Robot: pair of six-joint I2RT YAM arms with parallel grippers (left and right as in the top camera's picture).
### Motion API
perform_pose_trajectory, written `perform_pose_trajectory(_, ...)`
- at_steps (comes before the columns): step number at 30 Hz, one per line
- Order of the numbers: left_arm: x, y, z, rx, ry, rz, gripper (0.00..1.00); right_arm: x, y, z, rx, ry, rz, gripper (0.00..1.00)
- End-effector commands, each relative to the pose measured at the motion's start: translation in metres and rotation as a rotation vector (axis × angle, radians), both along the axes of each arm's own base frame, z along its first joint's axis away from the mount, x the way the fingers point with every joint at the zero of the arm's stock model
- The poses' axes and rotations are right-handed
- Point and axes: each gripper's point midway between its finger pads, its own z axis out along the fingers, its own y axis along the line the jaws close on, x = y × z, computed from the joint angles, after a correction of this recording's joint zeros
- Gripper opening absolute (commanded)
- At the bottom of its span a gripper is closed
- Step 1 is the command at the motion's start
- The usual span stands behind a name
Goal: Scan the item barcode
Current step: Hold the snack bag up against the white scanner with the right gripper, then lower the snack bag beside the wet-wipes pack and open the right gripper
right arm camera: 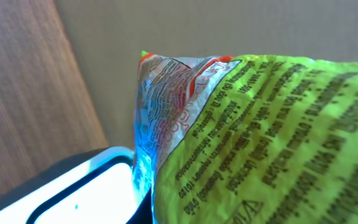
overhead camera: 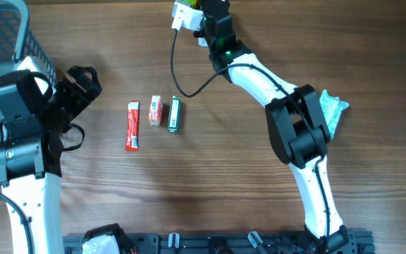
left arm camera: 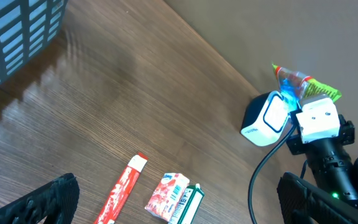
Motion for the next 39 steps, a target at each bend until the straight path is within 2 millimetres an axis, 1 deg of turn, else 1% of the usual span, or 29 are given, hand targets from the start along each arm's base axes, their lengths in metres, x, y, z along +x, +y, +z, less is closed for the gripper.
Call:
perform_pose_trajectory(1,0.000,0.002,0.001,0.010,-0.005,-0.003,1.00,0.005,-0.005,0.018,0.143,-0.003,-0.069,0.04)
perform_pose_trajectory(4,0.000,0.002,0.001,0.010,-0.005,-0.003,1.00,0.008,-0.011,0.041,0.320,-0.030,-0.120,0.04)
perform_pose_trajectory(5,0.000,0.002,0.001,0.010,-0.005,-0.003,1.00,0.008,-0.013,0.056,0.362,-0.038,-0.108,0.04)
perform_pose_trajectory(7,0.000,0.002,0.001,0.010,-0.005,-0.003,1.00,0.003,-0.019,0.094,0.475,-0.042,-0.086,0.04)
perform_pose_trajectory(8,0.000,0.002,0.001,0.010,-0.005,-0.003,1.00,-0.002,-0.023,0.113,0.523,-0.034,-0.078,0.04)
perform_pose_trajectory(10,0.000,0.002,0.001,0.010,-0.005,-0.003,1.00,-0.014,-0.038,0.144,0.609,0.014,-0.095,0.04)
perform_pose_trajectory(11,0.000,0.002,0.001,0.010,-0.005,-0.003,1.00,-0.022,-0.048,0.154,0.629,0.057,-0.121,0.04)
perform_pose_trajectory(13,0.000,0.002,0.001,0.010,-0.005,-0.003,1.00,-0.046,-0.073,0.156,0.604,0.180,-0.193,0.04)
perform_pose_trajectory(14,0.000,0.002,0.001,0.010,-0.005,-0.003,1.00,-0.055,-0.084,0.151,0.593,0.238,-0.231,0.04)
perform_pose_trajectory(16,0.000,0.002,0.001,0.010,-0.005,-0.003,1.00,-0.081,-0.113,0.132,0.576,0.393,-0.332,0.04)
perform_pose_trajectory(17,0.000,0.002,0.001,0.010,-0.005,-0.003,1.00,-0.097,-0.128,0.115,0.578,0.498,-0.393,0.04)
perform_pose_trajectory(20,0.000,0.002,0.001,0.010,-0.005,-0.003,1.00,-0.151,-0.170,0.048,0.542,0.850,-0.578,0.04)
perform_pose_trajectory(21,0.000,0.002,0.001,0.010,-0.005,-0.003,1.00,-0.165,-0.182,0.032,0.538,0.937,-0.636,0.04)
perform_pose_trajectory(23,0.000,0.002,0.001,0.010,-0.005,-0.003,1.00,-0.188,-0.198,0.005,0.527,1.068,-0.709,0.04)
perform_pose_trajectory(24,0.000,0.002,0.001,0.010,-0.005,-0.003,1.00,-0.201,-0.207,-0.014,0.527,1.144,-0.741,0.04)
perform_pose_trajectory(27,0.000,0.002,0.001,0.010,-0.005,-0.003,1.00,-0.219,-0.226,-0.048,0.512,1.225,-0.808,0.04)
perform_pose_trajectory(28,0.000,0.002,0.001,0.010,-0.005,-0.003,1.00,-0.225,-0.239,-0.063,0.493,1.236,-0.855,0.20)
perform_pose_trajectory(29,0.000,0.002,0.001,0.010,-0.005,-0.003,1.00,-0.228,-0.249,-0.070,0.476,1.232,-0.891,0.43)
perform_pose_trajectory(30,0.000,0.002,0.001,0.010,-0.005,-0.003,1.00,-0.231,-0.257,-0.074,0.461,1.225,-0.920,0.50)
perform_pose_trajectory(32,0.000,0.002,0.001,0.010,-0.005,-0.003,1.00,-0.233,-0.272,-0.077,0.439,1.207,-0.965,0.81)
perform_pose_trajectory(33,0.000,0.002,0.001,0.010,-0.005,-0.003,1.00,-0.232,-0.275,-0.076,0.436,1.199,-0.972,0.88)
perform_pose_trajectory(35,0.000,0.002,0.001,0.010,-0.005,-0.003,1.00,-0.228,-0.274,-0.074,0.446,1.186,-0.966,0.91)
perform_pose_trajectory(36,0.000,0.002,0.001,0.010,-0.005,-0.003,1.00,-0.224,-0.265,-0.072,0.487,1.187,-0.942,0.91)
perform_pose_trajectory(37,0.000,0.002,0.001,0.010,-0.005,-0.003,1.00,-0.218,-0.249,-0.071,0.550,1.201,-0.893,0.91)
perform_pose_trajectory(39,0.000,0.002,0.001,0.010,-0.005,-0.003,1.00,-0.206,-0.210,-0.063,0.720,1.262,-0.746,0.91)
